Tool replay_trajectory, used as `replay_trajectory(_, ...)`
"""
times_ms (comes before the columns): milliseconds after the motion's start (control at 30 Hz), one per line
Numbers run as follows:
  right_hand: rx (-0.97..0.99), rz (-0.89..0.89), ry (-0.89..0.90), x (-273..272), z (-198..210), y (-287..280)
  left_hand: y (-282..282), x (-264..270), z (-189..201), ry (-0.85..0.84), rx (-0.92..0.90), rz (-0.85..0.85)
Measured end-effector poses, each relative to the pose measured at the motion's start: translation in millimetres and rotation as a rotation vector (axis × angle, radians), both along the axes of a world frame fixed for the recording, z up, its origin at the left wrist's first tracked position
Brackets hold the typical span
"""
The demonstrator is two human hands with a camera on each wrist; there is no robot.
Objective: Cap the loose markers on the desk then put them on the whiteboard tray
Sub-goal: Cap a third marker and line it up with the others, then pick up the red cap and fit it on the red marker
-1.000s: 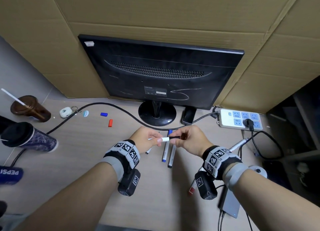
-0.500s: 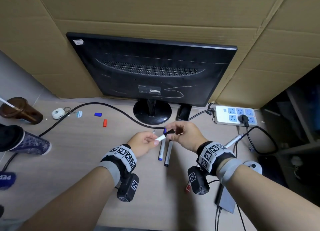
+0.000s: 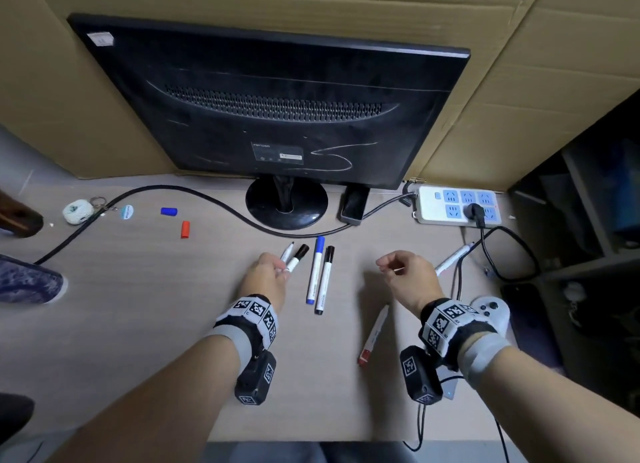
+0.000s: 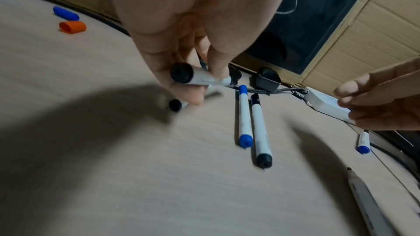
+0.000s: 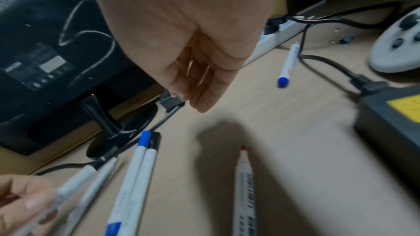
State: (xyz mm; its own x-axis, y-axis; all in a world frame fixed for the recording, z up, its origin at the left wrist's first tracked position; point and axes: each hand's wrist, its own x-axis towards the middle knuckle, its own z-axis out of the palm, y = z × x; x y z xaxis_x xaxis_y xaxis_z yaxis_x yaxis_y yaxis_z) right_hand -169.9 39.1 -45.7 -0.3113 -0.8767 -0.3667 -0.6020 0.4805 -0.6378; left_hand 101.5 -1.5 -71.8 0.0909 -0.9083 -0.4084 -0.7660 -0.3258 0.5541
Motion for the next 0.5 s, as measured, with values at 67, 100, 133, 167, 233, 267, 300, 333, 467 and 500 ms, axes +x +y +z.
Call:
replay_trajectory(67, 0.041, -0.007, 0.038, -2.4, -0.4, 8.4, 1.2, -2.7, -3.8, 0.012, -0.009, 0.004)
replay_trajectory(100, 0.074, -0.015, 0.054, -2.8, -0.1, 11.2, 1.2, -3.4, -4.7, 0.009, -0.008, -0.003)
replay_trajectory(133, 0.124, -0.018, 0.073, -3.0, 0.8, 13.1, 1.0, -4.6, -4.9, -0.005, -0.004, -0.017)
replay_trajectory(167, 0.193, -0.012, 0.089, -2.3, 2.1, 14.9, 0.5, -5.7, -4.5, -0.029, 0.002, -0.038)
replay_trajectory(233, 0.361, 0.020, 0.067, -0.1, 3.1, 17.5, -0.8, -8.5, -3.7, -0.091, 0.021, -0.080)
replay_trajectory(267, 0.433, 0.044, 0.040, 1.7, 3.5, 19.3, -1.8, -9.8, -3.0, -0.110, 0.026, -0.088)
replay_trajectory(300, 0.495, 0.070, 0.016, 4.2, 3.9, 21.4, -3.0, -10.8, -3.3, -0.116, 0.030, -0.089)
replay_trajectory(333, 0.540, 0.079, -0.001, 5.9, 2.4, 23.4, -3.9, -11.6, -3.9, -0.108, 0.034, -0.082)
replay_trajectory(467, 0.605, 0.043, 0.004, 10.0, -9.8, 30.3, -1.5, -12.1, -7.7, -0.034, 0.034, -0.050)
replay_trajectory(500, 0.590, 0.055, 0.038, 10.0, -15.9, 31.9, -0.7, -11.0, -6.8, -0.034, 0.032, -0.047)
